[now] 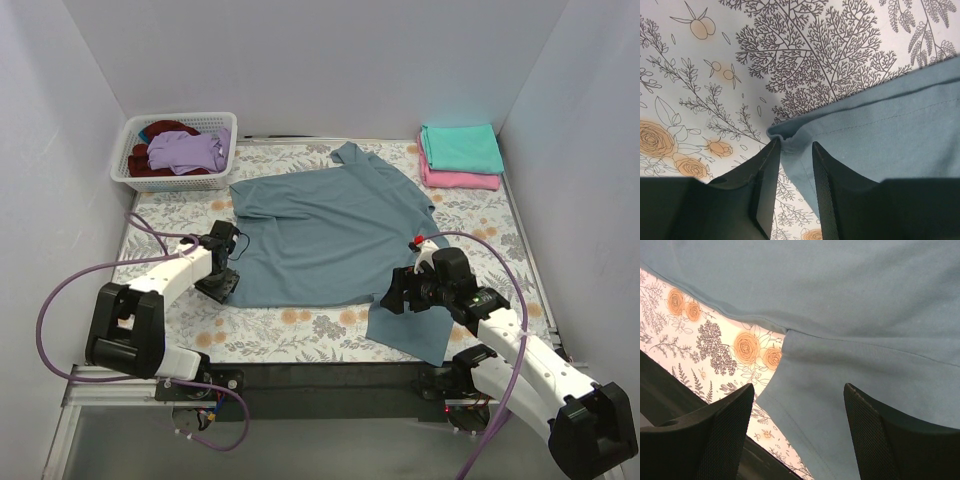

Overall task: Fold and stack the t-shirts
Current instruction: Flatten the tshirt out

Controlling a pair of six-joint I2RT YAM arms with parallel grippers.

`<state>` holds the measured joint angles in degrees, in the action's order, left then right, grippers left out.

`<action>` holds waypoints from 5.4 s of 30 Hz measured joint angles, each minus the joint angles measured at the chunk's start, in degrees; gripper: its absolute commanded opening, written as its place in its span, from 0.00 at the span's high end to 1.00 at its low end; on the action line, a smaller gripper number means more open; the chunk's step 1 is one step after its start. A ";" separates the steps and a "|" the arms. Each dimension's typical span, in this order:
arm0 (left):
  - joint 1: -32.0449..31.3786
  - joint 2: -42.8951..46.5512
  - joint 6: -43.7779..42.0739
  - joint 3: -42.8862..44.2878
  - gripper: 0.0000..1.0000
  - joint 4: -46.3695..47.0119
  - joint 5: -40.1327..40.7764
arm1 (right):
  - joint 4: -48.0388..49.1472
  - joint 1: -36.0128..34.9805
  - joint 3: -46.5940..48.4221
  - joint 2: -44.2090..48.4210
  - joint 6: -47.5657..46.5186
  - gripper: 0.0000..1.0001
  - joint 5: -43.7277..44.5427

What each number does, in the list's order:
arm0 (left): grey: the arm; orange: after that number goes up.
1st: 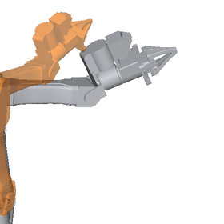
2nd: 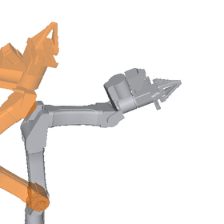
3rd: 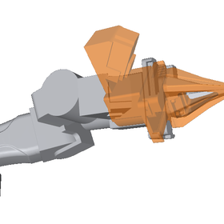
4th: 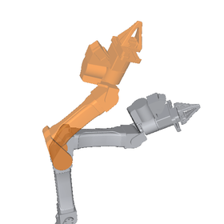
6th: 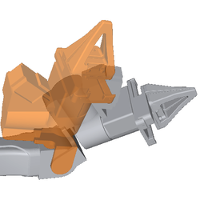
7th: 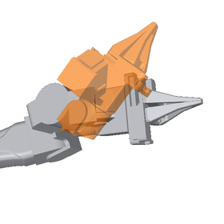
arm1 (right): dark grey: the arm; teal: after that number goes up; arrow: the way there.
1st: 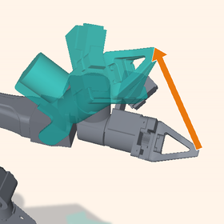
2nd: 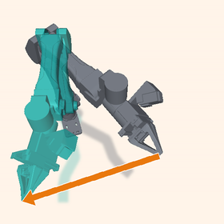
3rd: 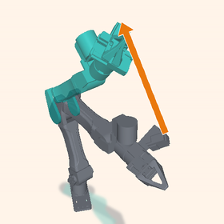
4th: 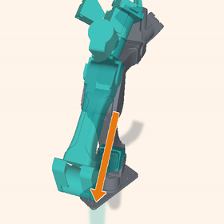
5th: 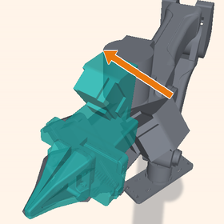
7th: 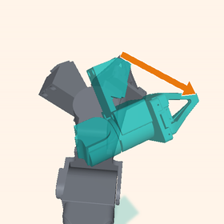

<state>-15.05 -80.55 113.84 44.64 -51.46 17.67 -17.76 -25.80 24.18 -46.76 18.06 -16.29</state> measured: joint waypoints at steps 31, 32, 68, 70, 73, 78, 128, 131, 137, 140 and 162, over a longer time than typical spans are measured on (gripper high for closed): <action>0.00 3.23 -1.66 2.10 1.00 -2.78 1.11 | -2.67 0.00 0.28 -0.15 0.09 0.21 6.62; 0.00 4.02 -1.97 2.49 1.00 -2.99 1.36 | -3.26 0.02 0.63 -0.20 0.09 0.21 7.76; 0.00 40.85 0.00 -18.16 1.00 1.49 3.30 | -5.14 19.26 7.50 -16.37 1.57 0.28 10.25; 0.00 41.88 0.09 -18.58 1.00 0.87 3.39 | -4.74 19.43 8.07 -16.63 1.75 0.32 8.63; 0.00 42.38 0.20 -18.69 1.00 -0.13 3.54 | -4.13 18.95 9.53 -16.72 1.64 0.33 4.90; 0.00 42.38 0.22 -18.69 1.00 -1.49 4.28 | -1.88 9.03 13.53 -17.81 0.83 0.37 1.53; 0.26 15.65 -8.92 -10.56 0.66 10.93 -9.40 | -2.60 -10.56 9.44 -27.17 2.71 0.47 0.55; 0.28 13.40 -8.96 -10.91 0.67 12.04 -9.31 | -2.23 -10.56 9.09 -26.82 2.73 0.47 0.55; 4.31 6.60 -9.62 -8.85 0.68 15.30 -10.14 | -1.99 -10.56 9.03 -26.95 2.73 0.47 0.52; 6.71 2.47 -10.56 -6.03 0.68 16.96 -10.91 | -2.45 -10.56 10.14 -28.26 2.71 0.46 0.42; 10.51 15.56 -15.17 -4.28 0.43 4.22 -5.88 | -3.41 -10.60 17.97 -22.38 1.33 0.27 5.01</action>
<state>-4.54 -64.99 98.67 40.36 -47.24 11.79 -21.17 -36.40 42.15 -69.14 19.40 -11.29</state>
